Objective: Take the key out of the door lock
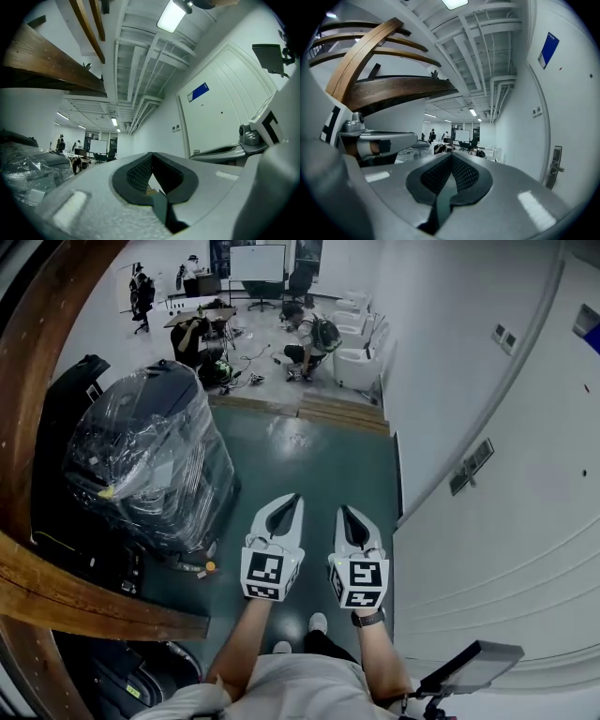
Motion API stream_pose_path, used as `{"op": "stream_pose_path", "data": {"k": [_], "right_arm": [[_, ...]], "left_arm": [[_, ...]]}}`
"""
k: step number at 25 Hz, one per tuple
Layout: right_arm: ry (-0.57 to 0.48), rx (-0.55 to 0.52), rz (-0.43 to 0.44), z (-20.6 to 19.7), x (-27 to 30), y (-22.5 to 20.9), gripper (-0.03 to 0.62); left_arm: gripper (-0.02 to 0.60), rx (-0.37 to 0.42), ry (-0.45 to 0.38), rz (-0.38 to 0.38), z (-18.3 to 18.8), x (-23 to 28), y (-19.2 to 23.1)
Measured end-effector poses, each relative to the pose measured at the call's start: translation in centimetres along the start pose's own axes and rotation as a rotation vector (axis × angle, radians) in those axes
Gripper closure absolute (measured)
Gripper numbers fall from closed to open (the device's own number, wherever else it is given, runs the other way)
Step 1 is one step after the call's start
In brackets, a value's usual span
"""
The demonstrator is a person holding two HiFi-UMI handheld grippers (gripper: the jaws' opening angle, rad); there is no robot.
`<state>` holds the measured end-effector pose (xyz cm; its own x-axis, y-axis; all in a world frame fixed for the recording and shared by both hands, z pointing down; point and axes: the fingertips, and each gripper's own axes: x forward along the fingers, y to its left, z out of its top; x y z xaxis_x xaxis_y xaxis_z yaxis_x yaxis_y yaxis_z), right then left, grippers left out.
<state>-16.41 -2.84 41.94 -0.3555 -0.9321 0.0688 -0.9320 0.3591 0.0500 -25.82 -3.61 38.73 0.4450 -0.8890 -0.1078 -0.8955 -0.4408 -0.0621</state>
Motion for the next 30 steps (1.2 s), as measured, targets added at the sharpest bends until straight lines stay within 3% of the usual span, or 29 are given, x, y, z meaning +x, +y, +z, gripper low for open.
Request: {"op": "stream_pose_path", "data": {"k": [11, 20, 30], "right_arm": [[-0.070, 0.032, 0.069, 3.1, 10.2, -9.6, 0.599], [-0.029, 0.066, 0.160, 0.9, 16.6, -11.3, 0.600], [0.030, 0.047, 0.072, -1.3, 26.1, -14.4, 0.600]], "left_arm": [[0.580, 0.109, -0.024, 0.044, 0.9, 13.0, 0.5], [0.580, 0.115, 0.057, 0.117, -2.4, 18.3, 3.3], [0.580, 0.064, 0.067, 0.012, -6.5, 28.3, 7.8]]}}
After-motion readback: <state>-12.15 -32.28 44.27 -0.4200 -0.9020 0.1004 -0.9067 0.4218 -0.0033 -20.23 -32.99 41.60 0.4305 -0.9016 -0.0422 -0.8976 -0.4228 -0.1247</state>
